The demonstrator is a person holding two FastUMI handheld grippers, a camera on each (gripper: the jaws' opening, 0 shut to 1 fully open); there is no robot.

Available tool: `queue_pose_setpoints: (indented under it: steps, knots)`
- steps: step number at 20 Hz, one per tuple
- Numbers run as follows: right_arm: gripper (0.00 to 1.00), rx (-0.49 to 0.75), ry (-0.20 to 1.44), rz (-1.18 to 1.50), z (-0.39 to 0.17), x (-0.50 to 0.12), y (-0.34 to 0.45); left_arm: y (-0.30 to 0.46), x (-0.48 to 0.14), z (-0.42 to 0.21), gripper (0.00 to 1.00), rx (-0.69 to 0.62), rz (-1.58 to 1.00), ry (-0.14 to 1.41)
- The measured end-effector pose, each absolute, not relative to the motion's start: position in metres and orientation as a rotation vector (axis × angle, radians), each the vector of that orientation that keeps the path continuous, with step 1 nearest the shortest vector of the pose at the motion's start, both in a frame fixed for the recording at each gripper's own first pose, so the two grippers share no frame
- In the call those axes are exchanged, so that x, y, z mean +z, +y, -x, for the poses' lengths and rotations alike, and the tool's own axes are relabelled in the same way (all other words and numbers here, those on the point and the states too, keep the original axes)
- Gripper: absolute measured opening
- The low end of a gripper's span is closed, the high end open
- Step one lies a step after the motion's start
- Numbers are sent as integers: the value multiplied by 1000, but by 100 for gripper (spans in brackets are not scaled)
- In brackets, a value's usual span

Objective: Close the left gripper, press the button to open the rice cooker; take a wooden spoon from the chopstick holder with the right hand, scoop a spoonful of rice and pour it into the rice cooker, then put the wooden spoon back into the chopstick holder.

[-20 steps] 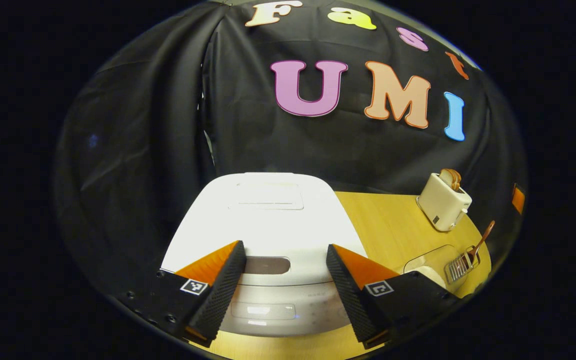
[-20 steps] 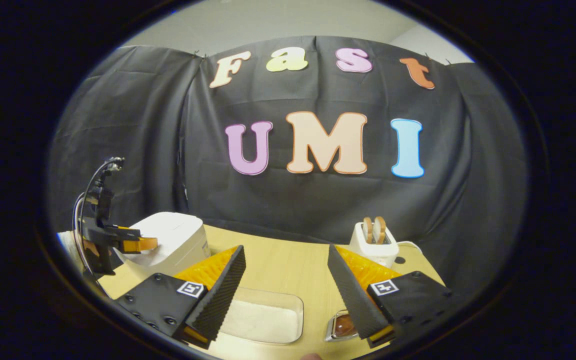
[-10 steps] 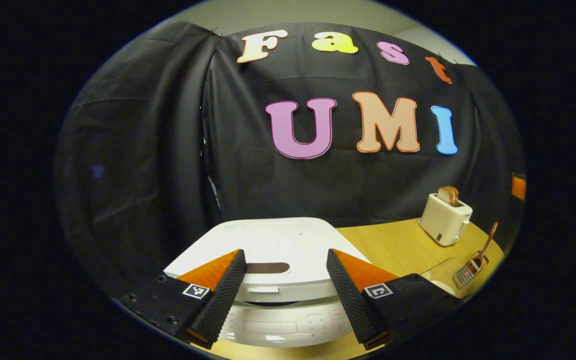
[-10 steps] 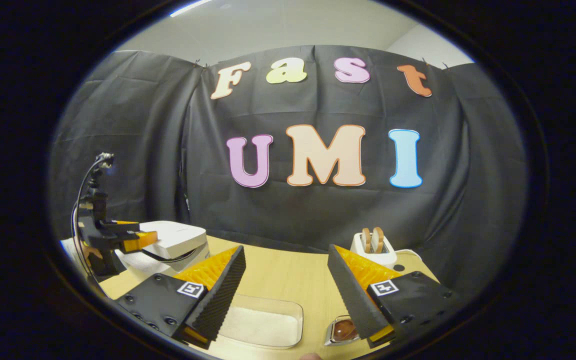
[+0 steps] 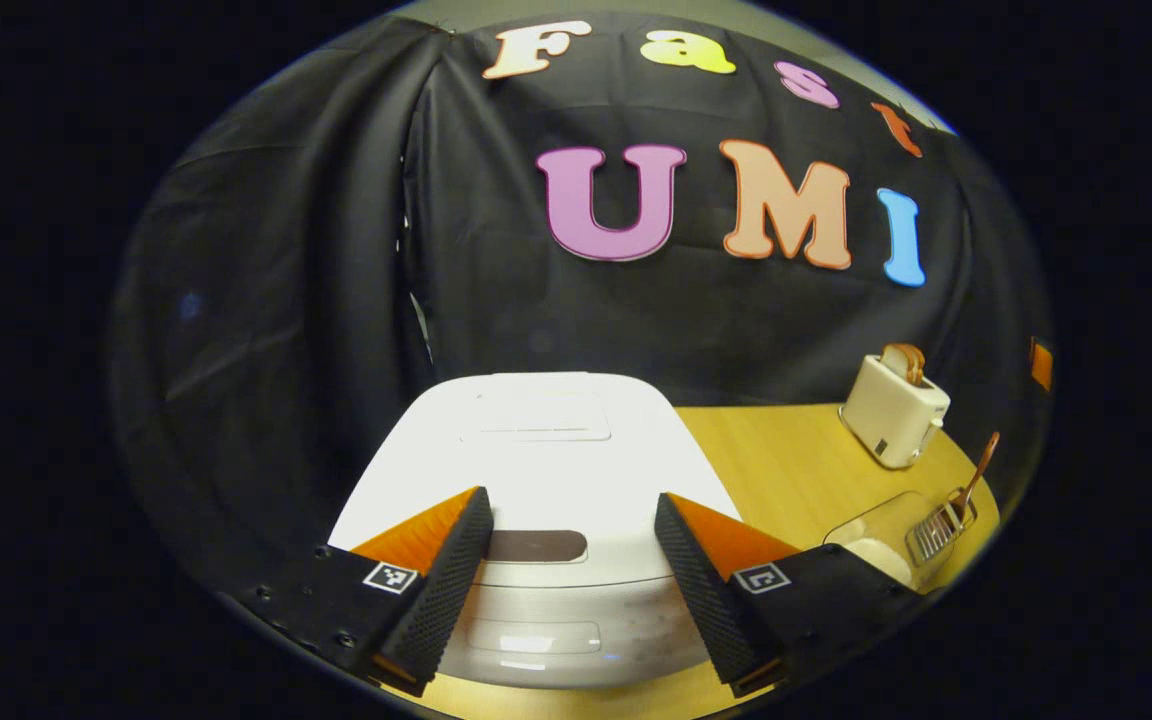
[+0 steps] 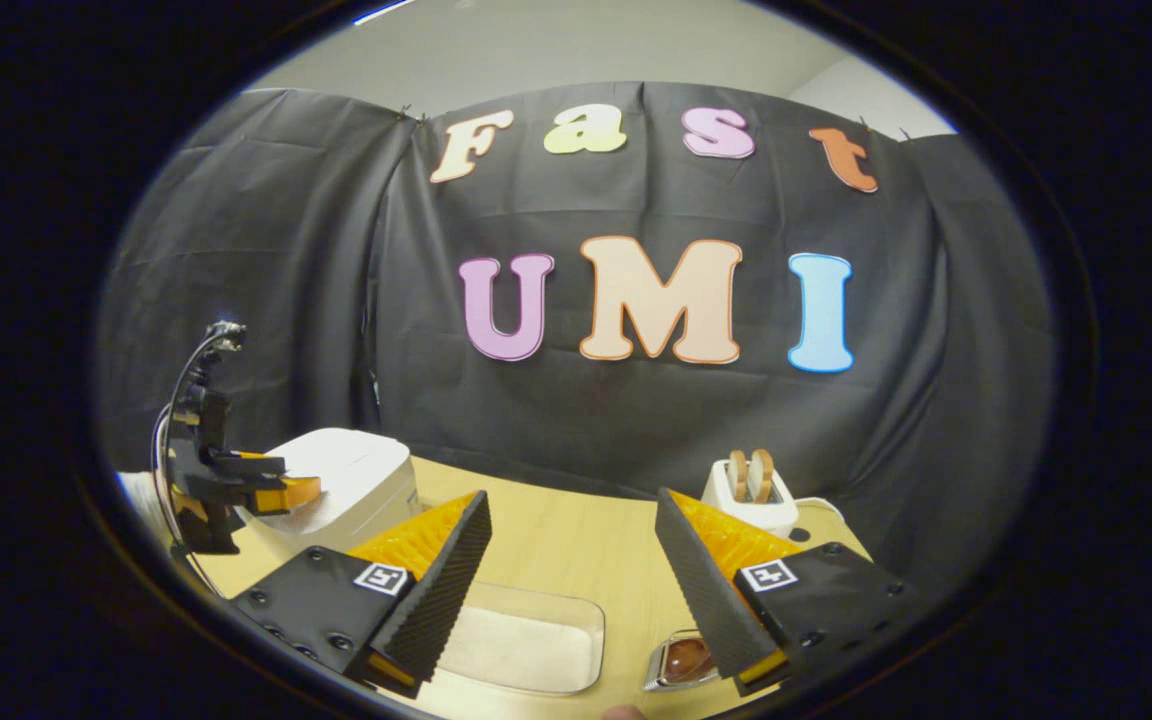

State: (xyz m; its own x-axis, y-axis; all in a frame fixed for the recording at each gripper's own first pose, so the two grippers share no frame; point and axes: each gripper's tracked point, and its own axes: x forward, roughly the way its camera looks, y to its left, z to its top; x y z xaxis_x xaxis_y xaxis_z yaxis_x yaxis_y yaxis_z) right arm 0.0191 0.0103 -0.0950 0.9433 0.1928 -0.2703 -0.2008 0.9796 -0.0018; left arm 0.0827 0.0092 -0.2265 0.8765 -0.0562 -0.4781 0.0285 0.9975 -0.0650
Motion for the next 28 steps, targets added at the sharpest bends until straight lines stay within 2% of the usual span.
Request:
queue_pose_setpoints:
  steps: [1,5,8,11,18,28]
  knots:
    - [100,206,270,26,-20,-94,13,7,-221,-87,100,-52,30,456]
    - [100,222,250,19,-20,-88,22,8,-216,-79,97,-54,-25,447]
    - [100,208,203,2,-16,-75,22,2,-171,-66,97,-55,-56,322]
    - [100,178,154,-14,-8,-61,17,-5,-130,-38,96,-55,-63,211]
    - [100,121,118,-55,17,-57,9,0,-70,30,96,23,-49,87]
    - [100,132,116,-60,26,-53,26,-8,-54,34,96,-1,-14,66]
